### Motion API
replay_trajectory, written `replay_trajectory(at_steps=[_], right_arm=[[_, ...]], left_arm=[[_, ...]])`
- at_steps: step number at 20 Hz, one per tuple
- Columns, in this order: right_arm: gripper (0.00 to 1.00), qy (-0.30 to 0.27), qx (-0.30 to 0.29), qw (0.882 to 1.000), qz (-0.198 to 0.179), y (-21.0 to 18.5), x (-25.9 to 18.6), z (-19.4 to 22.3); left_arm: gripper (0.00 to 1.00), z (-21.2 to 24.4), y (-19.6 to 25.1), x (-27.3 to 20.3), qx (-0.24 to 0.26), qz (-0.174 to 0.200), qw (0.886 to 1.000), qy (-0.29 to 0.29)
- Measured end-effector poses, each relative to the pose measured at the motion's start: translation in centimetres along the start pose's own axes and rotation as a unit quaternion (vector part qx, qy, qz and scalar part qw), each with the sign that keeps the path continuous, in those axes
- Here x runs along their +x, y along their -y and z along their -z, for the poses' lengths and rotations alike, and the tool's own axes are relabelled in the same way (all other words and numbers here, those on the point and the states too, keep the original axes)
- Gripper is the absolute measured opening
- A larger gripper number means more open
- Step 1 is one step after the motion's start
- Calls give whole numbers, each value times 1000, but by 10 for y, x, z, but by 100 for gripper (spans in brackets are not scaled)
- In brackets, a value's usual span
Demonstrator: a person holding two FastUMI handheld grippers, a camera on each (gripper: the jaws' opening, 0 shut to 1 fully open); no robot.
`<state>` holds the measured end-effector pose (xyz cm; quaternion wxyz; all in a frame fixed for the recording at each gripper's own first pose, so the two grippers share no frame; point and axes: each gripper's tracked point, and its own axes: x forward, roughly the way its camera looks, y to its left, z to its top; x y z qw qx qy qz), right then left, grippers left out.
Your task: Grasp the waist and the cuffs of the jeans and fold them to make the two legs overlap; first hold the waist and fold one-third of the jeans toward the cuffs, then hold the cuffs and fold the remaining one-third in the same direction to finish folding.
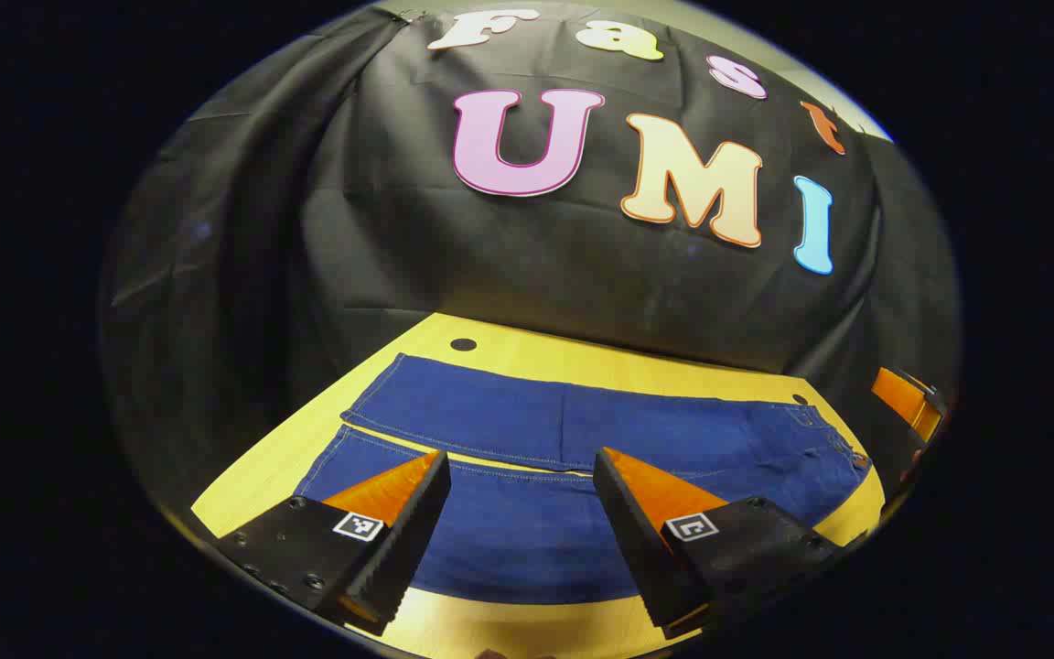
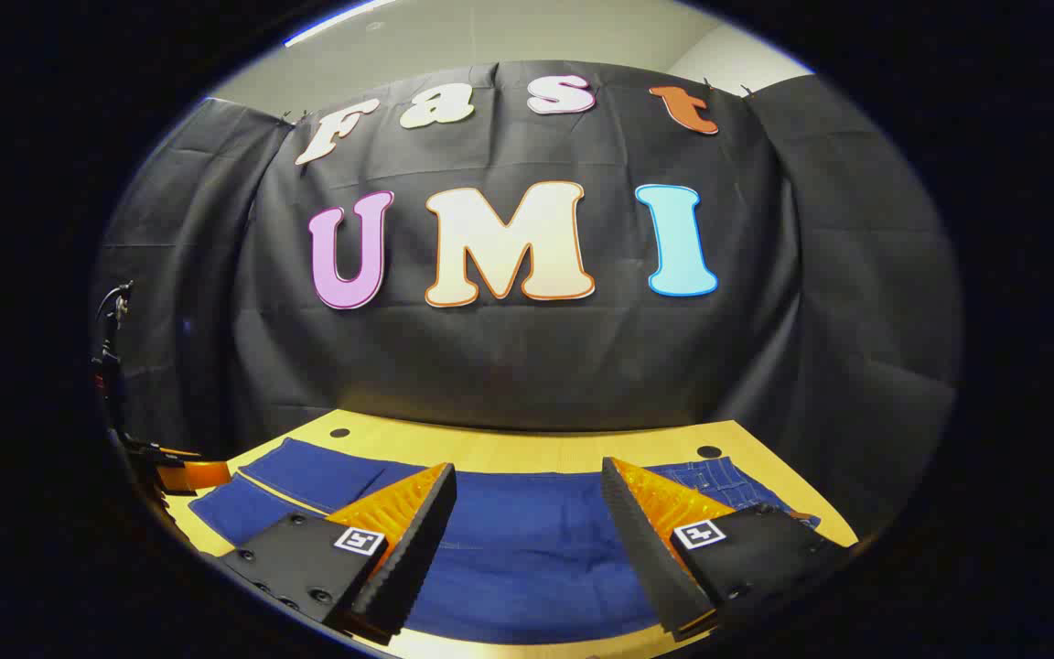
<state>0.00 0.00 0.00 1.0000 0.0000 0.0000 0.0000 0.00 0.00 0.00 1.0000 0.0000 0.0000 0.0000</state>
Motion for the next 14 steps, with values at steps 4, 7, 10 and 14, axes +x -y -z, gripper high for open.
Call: replay_trajectory(at_steps=[4, 7, 10, 14], right_arm=[[96, -12, -10, 1000, -4, 5, -9, 9], [98, -21, -22, 1000, -7, 5, -13, 14], [97, -29, -25, 999, -10, 5, -14, 19], [96, -37, -21, 999, -11, 2, -10, 23]], left_arm=[[95, 7, 7, -4, 9, 15, 1000, -9], [95, 13, 7, -5, 14, 28, 999, -20], [95, 18, -1, -3, 12, 23, 999, -28], [95, 23, -12, -2, 7, 18, 999, -38]])
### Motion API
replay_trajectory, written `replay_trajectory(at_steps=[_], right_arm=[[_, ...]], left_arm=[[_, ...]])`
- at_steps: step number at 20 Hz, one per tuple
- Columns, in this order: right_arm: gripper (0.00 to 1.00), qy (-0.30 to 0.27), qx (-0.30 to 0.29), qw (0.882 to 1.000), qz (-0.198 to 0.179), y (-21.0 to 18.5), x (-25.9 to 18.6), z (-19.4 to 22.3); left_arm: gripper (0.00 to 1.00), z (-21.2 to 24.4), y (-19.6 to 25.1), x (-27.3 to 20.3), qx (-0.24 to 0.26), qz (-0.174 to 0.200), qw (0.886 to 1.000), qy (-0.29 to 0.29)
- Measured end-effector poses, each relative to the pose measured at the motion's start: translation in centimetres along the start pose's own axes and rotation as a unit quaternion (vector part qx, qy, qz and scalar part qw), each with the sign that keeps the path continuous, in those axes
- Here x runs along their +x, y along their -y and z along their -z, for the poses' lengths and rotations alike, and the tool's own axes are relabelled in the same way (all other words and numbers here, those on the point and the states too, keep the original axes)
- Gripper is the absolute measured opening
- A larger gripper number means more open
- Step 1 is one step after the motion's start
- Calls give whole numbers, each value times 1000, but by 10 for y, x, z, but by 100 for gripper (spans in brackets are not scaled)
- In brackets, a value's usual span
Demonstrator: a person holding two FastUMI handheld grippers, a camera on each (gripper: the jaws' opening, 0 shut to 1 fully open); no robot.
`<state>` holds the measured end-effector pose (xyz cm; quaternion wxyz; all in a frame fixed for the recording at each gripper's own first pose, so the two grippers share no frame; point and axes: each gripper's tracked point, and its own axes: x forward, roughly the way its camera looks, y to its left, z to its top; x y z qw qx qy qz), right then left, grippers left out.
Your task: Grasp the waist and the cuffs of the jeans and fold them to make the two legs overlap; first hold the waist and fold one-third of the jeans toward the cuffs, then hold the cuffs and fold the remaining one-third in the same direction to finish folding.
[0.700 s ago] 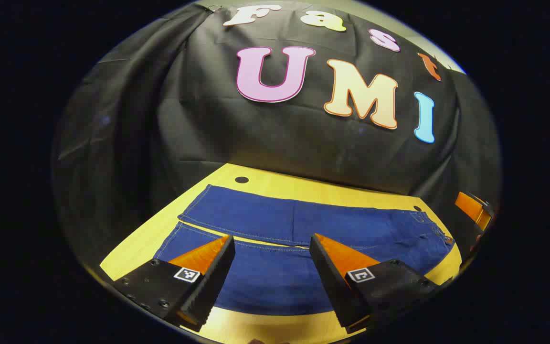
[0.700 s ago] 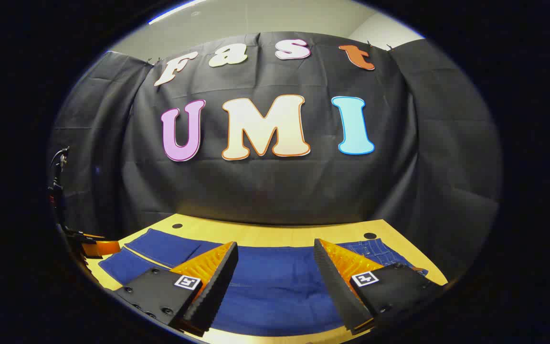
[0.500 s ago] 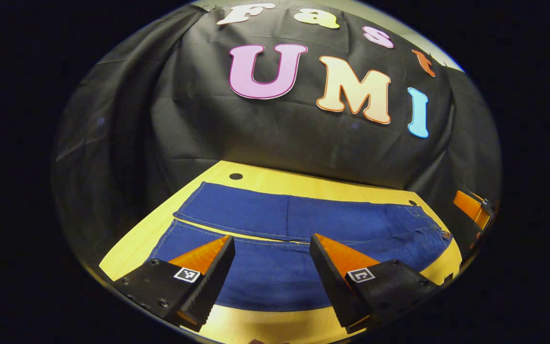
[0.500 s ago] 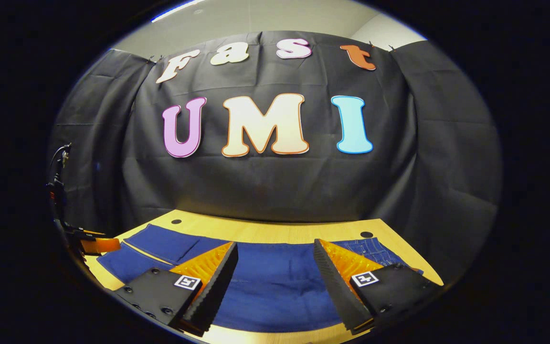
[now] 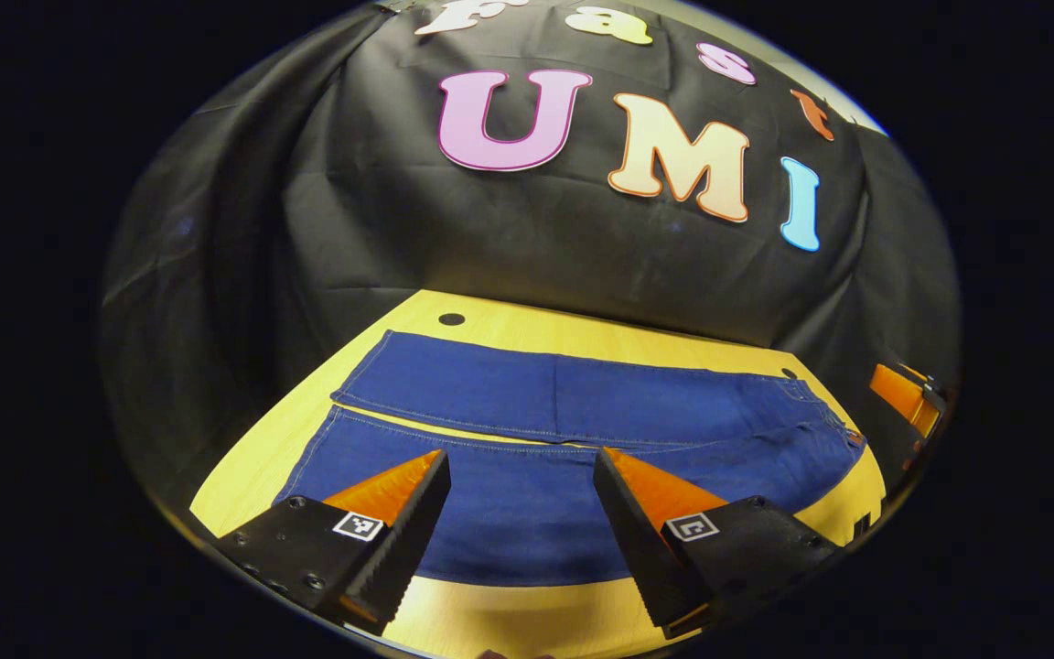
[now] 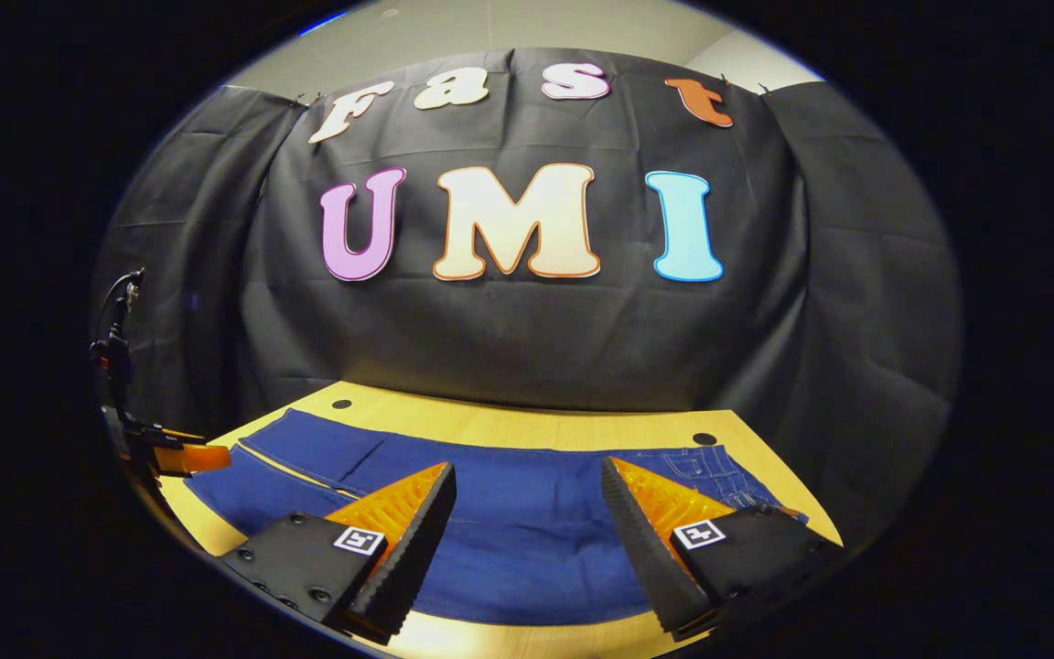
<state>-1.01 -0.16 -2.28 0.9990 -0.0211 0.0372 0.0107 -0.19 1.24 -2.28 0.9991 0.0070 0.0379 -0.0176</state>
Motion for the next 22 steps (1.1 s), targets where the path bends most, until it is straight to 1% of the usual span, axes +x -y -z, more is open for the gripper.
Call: replay_trajectory(at_steps=[2, 3, 4, 6, 7, 8, 10, 12, 14, 16, 17, 20, 22], right_arm=[[98, -6, -2, 1000, 0, -2, 1, 3], [96, -8, -2, 1000, -1, -4, 2, 5], [97, -12, -2, 1000, -1, -6, 3, 7], [99, -17, -2, 1000, -1, -9, 1, 10], [96, -19, -2, 1000, -2, -11, 1, 11], [99, -22, -3, 1000, -2, -12, 1, 12], [98, -30, -5, 1000, -2, -15, -4, 18], [99, -36, -8, 999, 0, -18, -10, 24], [99, -44, -11, 999, 2, -21, -17, 29], [98, -56, -17, 998, 5, -23, -25, 39], [99, -63, -19, 998, 6, -24, -30, 43], [98, -79, -16, 997, 16, -21, -43, 54], [98, -90, -7, 996, 27, -17, -49, 61]], left_arm=[[95, 1, -5, 1, 2, -2, 1000, -4], [95, 2, -8, 1, 4, 0, 1000, -6], [96, 4, -10, 1, 9, 4, 1000, -9], [96, 8, -12, 0, 26, 26, 999, -23], [95, 12, -13, -1, 40, 42, 998, -33], [95, 17, -14, -2, 57, 58, 996, -46], [96, 26, -22, -5, 96, 90, 988, -77], [95, 39, -35, -12, 140, 119, 977, -107], [95, 51, -53, -16, 191, 150, 961, -135], [95, 61, -64, -19, 239, 179, 940, -167], [95, 69, -69, -21, 259, 195, 927, -188], [93, 105, -91, -33, 314, 245, 881, -256], [92, 120, -107, -35, 345, 259, 856, -285]])
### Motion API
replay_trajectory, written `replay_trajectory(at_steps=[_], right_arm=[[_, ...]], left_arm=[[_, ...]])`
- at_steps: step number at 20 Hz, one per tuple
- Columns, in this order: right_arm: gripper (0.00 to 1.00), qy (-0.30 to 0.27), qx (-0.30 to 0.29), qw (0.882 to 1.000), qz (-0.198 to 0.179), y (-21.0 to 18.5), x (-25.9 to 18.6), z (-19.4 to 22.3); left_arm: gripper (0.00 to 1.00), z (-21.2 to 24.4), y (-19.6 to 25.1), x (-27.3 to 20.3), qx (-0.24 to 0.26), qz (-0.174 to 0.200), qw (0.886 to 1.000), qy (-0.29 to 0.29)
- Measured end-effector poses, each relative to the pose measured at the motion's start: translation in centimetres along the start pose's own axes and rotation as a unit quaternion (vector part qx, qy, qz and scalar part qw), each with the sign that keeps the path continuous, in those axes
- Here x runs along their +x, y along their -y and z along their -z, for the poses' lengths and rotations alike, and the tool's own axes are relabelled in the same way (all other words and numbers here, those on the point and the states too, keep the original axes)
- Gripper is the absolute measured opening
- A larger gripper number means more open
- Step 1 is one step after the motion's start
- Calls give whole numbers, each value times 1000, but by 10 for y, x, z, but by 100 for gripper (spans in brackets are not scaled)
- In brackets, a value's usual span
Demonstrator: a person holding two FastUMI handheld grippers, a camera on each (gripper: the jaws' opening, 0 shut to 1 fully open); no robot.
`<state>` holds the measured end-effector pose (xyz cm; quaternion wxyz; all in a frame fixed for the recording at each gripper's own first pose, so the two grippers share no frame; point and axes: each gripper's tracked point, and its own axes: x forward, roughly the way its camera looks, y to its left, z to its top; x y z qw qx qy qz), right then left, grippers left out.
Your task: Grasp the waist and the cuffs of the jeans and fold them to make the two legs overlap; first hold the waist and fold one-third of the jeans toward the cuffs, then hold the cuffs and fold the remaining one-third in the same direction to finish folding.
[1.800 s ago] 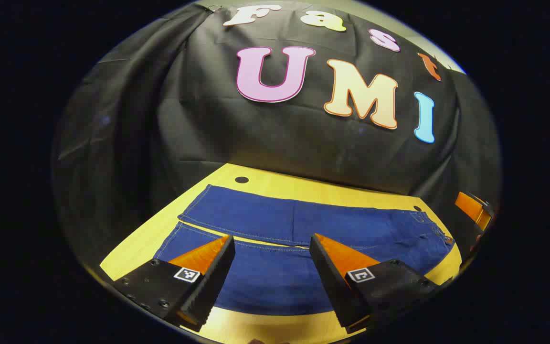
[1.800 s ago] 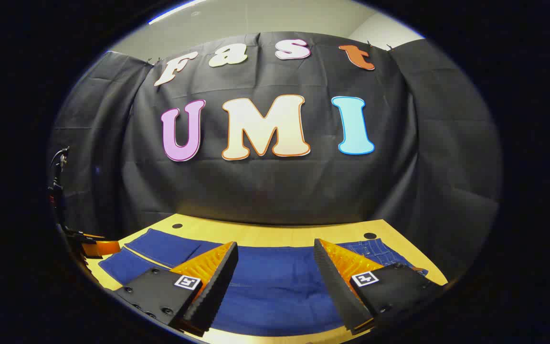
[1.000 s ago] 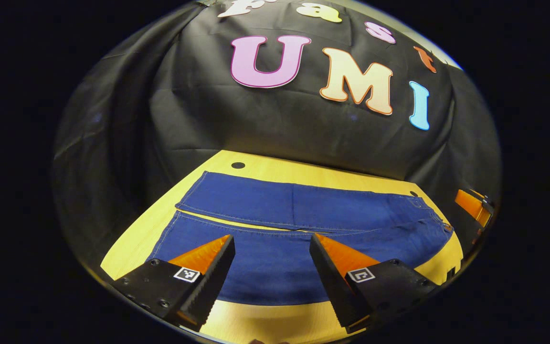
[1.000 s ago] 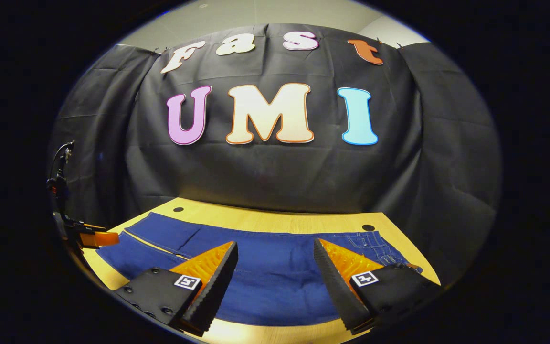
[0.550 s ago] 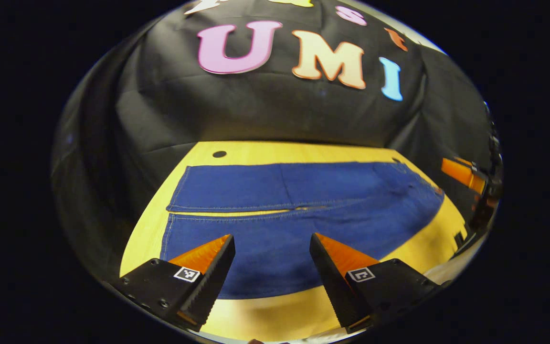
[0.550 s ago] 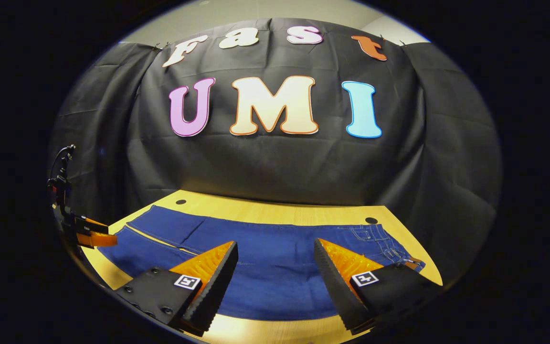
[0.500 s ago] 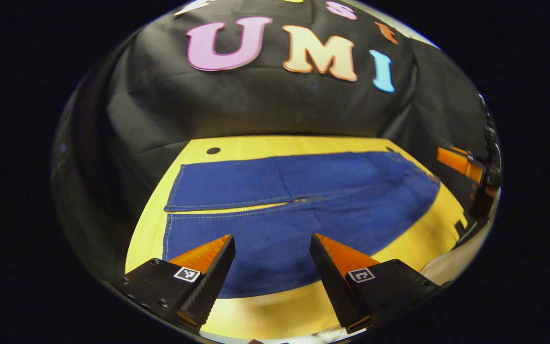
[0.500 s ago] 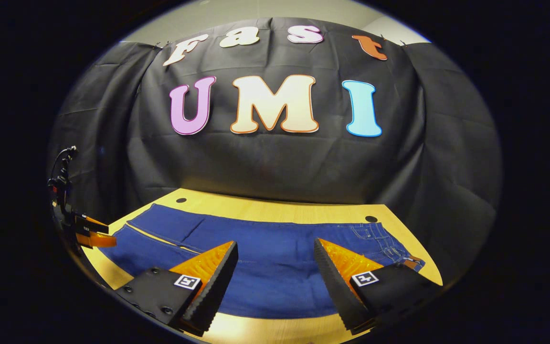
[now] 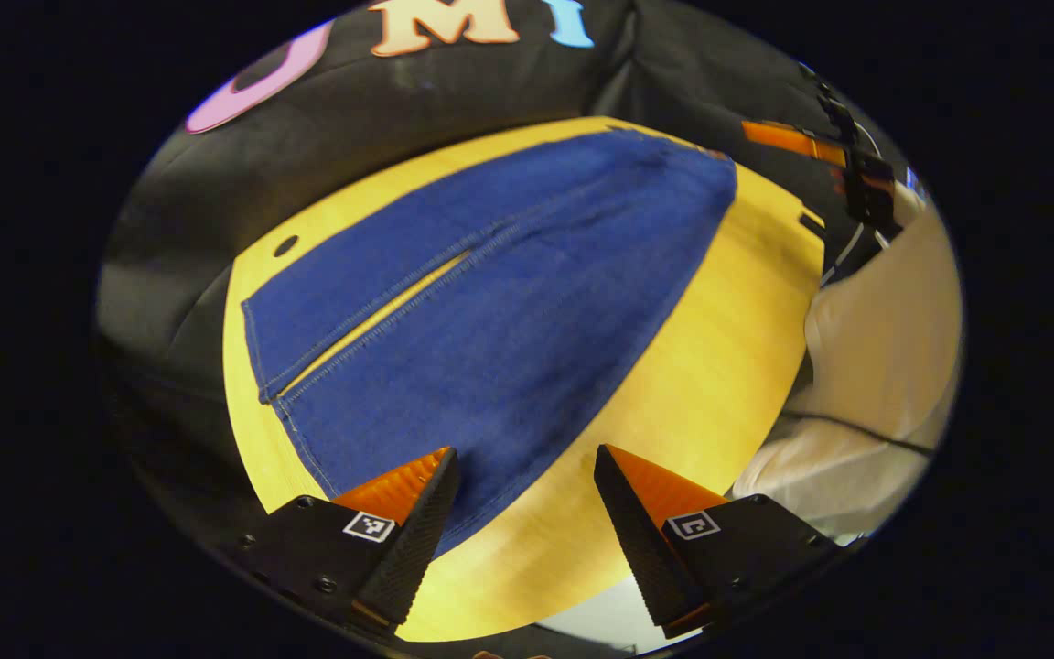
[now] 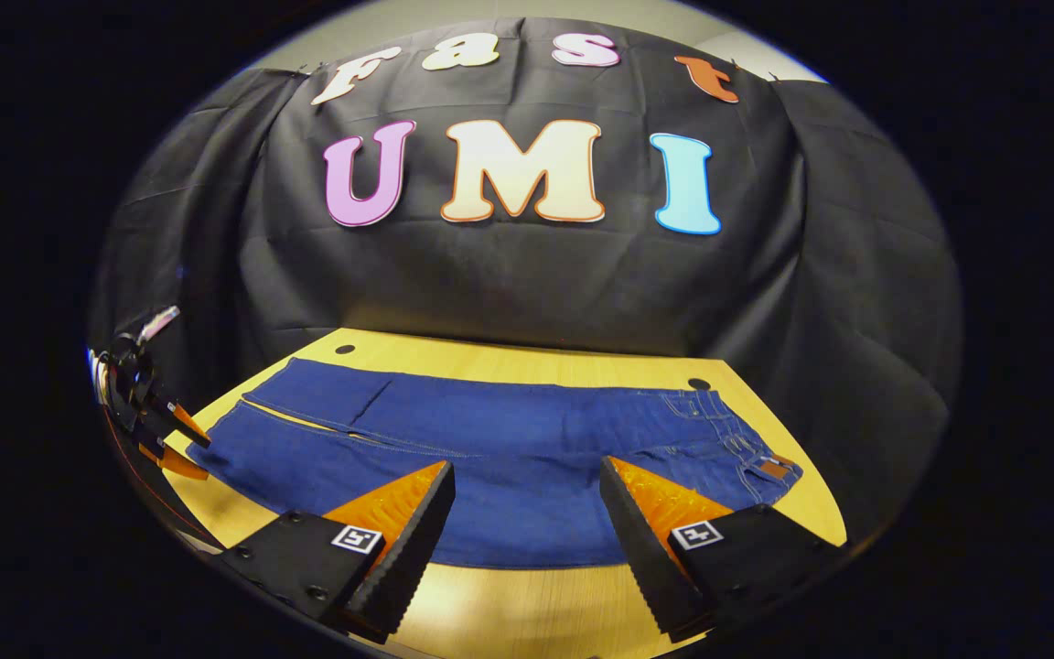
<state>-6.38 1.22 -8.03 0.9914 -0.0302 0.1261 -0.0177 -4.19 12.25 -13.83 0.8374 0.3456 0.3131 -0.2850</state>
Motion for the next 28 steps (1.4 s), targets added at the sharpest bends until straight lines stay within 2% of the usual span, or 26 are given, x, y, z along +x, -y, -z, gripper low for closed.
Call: replay_trajectory(at_steps=[3, 10, 18, 21, 23, 26, 28], right_arm=[[99, -14, 9, 1000, 16, 7, -6, 11], [99, -27, 7, 999, 35, 17, -8, 20], [99, -48, 26, 998, 26, 21, 6, 36], [99, -56, 32, 998, 20, 27, 12, 41], [98, -63, 33, 997, 17, 31, 15, 43], [99, -79, 29, 996, 5, 39, 20, 51], [99, -96, 18, 995, -13, 45, 20, 60]], left_arm=[[90, 15, -8, 6, 18, 6, 1000, -20], [87, 13, -2, 1, 49, 25, 997, -45], [84, 22, -2, 4, 62, 34, 993, -90], [77, 19, 0, 4, 62, 25, 992, -105], [47, 15, -7, 9, 68, 14, 992, -104], [2, 12, -9, 9, 110, -15, 988, -103], [0, 12, -8, 10, 120, -21, 986, -113]])
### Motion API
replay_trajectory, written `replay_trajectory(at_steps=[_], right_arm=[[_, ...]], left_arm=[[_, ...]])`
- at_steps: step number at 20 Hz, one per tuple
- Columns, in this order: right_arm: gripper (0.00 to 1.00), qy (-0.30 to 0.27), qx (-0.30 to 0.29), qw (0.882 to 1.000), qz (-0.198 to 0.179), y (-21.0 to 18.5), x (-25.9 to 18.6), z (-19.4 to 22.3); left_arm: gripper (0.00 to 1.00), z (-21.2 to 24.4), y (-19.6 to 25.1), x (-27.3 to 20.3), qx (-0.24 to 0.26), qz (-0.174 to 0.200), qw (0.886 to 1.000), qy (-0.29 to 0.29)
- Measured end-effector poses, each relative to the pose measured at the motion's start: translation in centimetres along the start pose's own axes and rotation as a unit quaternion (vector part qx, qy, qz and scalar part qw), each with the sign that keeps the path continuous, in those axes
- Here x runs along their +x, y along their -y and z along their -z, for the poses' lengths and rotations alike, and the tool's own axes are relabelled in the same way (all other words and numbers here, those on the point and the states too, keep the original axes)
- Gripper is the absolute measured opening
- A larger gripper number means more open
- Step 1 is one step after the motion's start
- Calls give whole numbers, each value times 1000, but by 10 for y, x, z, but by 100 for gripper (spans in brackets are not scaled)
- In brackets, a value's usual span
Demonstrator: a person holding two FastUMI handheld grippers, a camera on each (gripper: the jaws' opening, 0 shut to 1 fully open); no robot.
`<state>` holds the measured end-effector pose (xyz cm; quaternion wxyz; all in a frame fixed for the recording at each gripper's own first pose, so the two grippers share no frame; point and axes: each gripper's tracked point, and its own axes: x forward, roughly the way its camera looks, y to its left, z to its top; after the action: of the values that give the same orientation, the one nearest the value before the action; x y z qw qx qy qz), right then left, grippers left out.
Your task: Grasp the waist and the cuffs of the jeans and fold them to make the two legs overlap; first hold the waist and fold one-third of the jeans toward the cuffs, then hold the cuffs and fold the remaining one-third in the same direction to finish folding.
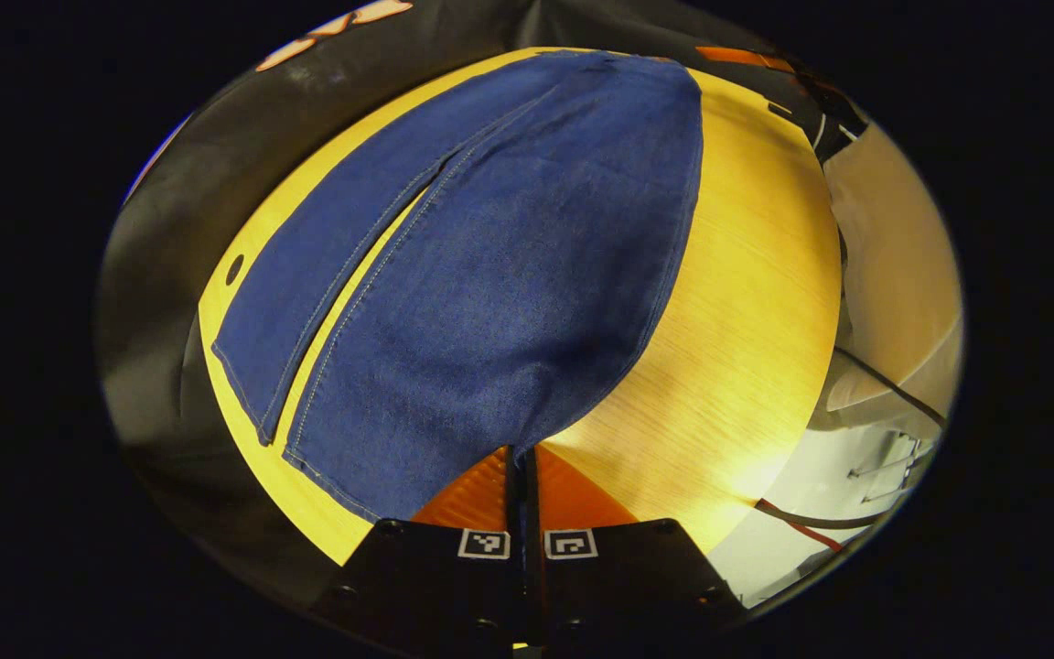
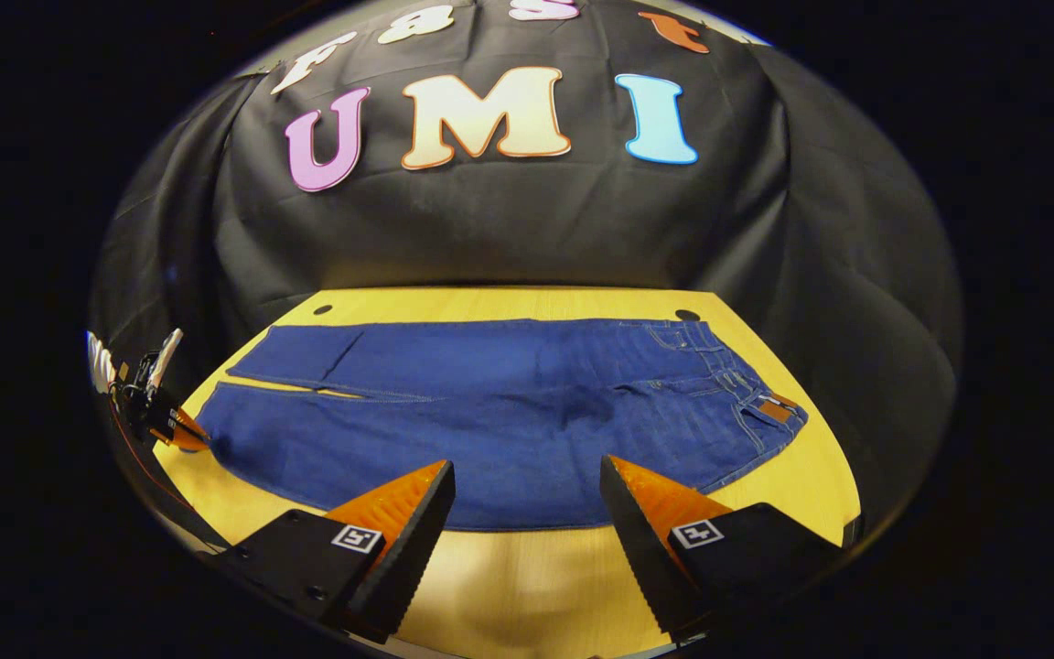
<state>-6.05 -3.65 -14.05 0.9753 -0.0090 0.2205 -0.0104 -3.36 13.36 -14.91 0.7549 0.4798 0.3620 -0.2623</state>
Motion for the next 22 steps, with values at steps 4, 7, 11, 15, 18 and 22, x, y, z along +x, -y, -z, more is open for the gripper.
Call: replay_trajectory(at_steps=[4, 7, 11, 15, 18, 22], right_arm=[[99, -47, -62, 996, -42, 21, 10, 17], [99, -93, -125, 984, -81, 44, 18, 35], [99, -170, -192, 958, -125, 79, 37, 64], [99, -211, -256, 932, -147, 105, 55, 76], [99, -234, -266, 921, -160, 113, 71, 81], [99, -267, -264, 909, -179, 116, 77, 90]], left_arm=[[0, 0, -1, 2, -26, 15, 999, -13], [0, 0, -1, 2, -33, 16, 999, -24], [0, -1, -2, 3, -51, 16, 998, -41], [0, -2, -2, 3, -61, 14, 996, -57], [0, -1, -4, 4, -65, 17, 996, -65], [0, -1, -4, 5, -63, 25, 995, -74]])
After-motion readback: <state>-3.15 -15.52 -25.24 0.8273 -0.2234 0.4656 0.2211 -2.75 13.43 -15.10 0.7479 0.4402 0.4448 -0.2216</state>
